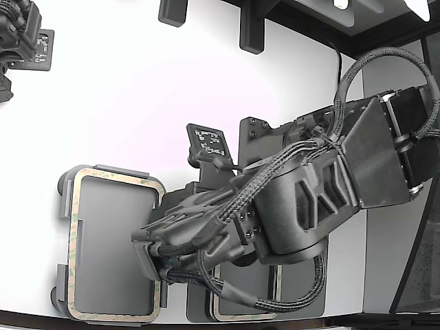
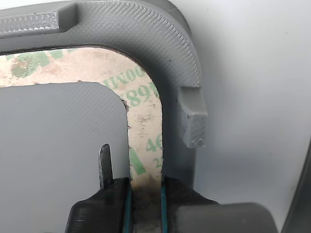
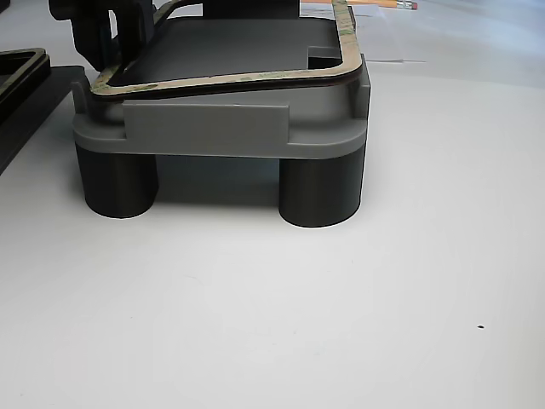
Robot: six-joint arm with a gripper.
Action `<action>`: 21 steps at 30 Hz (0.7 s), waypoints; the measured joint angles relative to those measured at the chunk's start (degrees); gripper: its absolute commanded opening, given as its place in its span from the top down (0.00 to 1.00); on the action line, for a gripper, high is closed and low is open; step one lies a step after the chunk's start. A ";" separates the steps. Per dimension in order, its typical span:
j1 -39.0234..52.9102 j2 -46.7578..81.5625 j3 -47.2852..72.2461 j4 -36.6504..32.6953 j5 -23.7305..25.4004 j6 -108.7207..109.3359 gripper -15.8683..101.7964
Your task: Move top rectangular frame to the holder.
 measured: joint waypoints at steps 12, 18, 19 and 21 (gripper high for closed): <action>0.00 0.00 0.09 0.00 0.26 -0.18 0.72; 0.00 0.00 0.09 0.00 0.26 -0.09 0.57; 0.00 0.00 0.09 0.00 0.26 -0.09 0.47; 0.00 0.00 0.09 0.00 0.35 0.00 0.02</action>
